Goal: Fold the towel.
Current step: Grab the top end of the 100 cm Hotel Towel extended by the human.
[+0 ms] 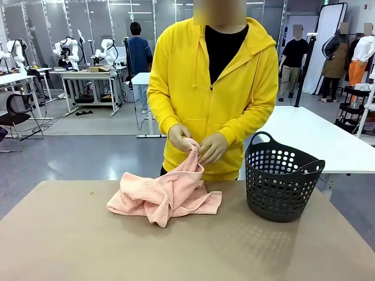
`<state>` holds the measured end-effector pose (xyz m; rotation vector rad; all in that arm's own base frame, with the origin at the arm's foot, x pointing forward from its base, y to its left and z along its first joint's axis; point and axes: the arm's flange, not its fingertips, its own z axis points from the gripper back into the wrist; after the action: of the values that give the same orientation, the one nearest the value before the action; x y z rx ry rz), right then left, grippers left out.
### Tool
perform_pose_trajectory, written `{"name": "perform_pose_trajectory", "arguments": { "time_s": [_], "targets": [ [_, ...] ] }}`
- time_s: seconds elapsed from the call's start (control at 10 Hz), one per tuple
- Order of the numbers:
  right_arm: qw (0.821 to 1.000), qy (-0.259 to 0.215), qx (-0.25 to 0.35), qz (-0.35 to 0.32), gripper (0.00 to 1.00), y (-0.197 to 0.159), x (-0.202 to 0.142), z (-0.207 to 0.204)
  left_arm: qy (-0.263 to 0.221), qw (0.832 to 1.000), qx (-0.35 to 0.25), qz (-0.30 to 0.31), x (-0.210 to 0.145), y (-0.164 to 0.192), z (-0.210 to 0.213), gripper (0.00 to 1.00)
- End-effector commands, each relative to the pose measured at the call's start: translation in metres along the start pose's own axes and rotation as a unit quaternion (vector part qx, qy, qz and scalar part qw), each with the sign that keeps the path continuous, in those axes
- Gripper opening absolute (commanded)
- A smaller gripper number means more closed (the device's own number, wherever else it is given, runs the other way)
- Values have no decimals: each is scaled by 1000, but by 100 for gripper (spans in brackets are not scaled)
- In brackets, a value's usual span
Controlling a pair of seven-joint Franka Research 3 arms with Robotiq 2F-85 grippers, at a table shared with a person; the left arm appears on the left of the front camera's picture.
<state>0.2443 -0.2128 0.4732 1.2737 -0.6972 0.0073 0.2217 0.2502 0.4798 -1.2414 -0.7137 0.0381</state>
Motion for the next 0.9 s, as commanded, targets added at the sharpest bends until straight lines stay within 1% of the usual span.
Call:
{"name": "perform_pose_trajectory", "arguments": {
  "time_s": [0.0, 0.8],
  "targets": [
    [1000, -1, 4, 1, 100, 1, 0, 0, -3, 1000, -5, -1, 3, -1, 2, 100],
    [1000, -1, 4, 1, 100, 1, 0, 0, -3, 1000, -5, -1, 3, -1, 2, 100]
  ]
}}
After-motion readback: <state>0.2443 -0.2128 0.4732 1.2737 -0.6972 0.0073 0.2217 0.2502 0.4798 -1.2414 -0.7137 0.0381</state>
